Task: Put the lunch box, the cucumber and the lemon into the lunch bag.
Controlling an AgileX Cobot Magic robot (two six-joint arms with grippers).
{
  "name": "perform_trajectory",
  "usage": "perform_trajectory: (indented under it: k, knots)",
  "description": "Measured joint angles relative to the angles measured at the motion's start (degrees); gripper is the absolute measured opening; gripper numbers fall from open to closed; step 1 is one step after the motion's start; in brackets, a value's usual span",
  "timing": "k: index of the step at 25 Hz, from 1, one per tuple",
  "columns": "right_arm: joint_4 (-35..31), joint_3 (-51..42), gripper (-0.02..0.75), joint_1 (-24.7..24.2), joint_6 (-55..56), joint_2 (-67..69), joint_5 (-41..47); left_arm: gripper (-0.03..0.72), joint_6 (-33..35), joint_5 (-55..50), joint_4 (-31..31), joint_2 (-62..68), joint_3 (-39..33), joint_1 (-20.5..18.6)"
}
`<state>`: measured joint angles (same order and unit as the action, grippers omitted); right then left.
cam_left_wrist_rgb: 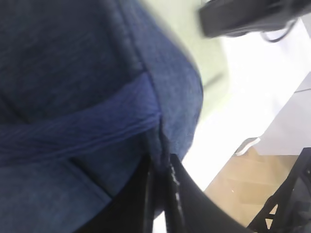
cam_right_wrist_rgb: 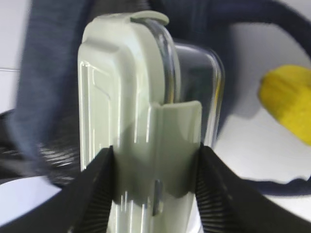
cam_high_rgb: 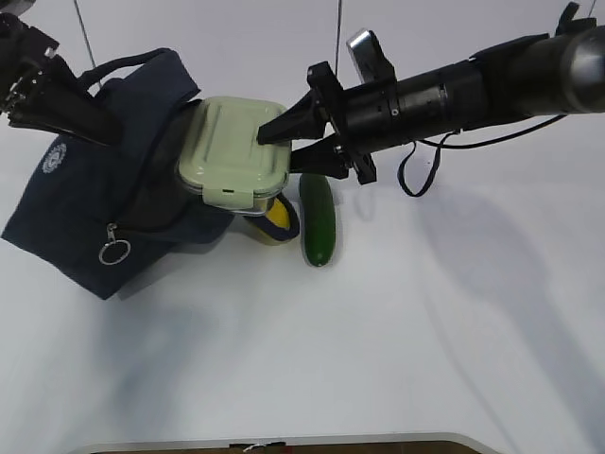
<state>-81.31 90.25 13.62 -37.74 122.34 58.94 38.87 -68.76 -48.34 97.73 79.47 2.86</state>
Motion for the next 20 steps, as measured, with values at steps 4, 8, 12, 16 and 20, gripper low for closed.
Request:
perform_trajectory:
  k: [4,8,12,16,20]
  knots:
    - [0.25,0.03,0.374,0.00,0.00,0.78,-1.35,-0.008,0.42,-0.21,0.00,-0.70,0.00,0.00]
    - [-0.53,0.13,0.374,0.10,0.00,0.78,-1.56,-0.008,1.38,-0.21,-1.49,-0.70,0.00,0.00]
    - [-2.22,0.51,0.374,0.64,-0.09,0.78,-0.48,-0.008,3.80,-0.23,-3.93,-0.31,0.00,0.00]
    - [-2.10,2.79,0.374,2.21,-0.09,0.78,0.50,-0.008,7.76,-0.23,-6.29,0.61,0.00,1.40]
    - [-1.37,4.49,0.374,2.84,-0.13,0.78,0.25,-0.008,11.00,-0.23,-8.77,0.73,0.00,2.28]
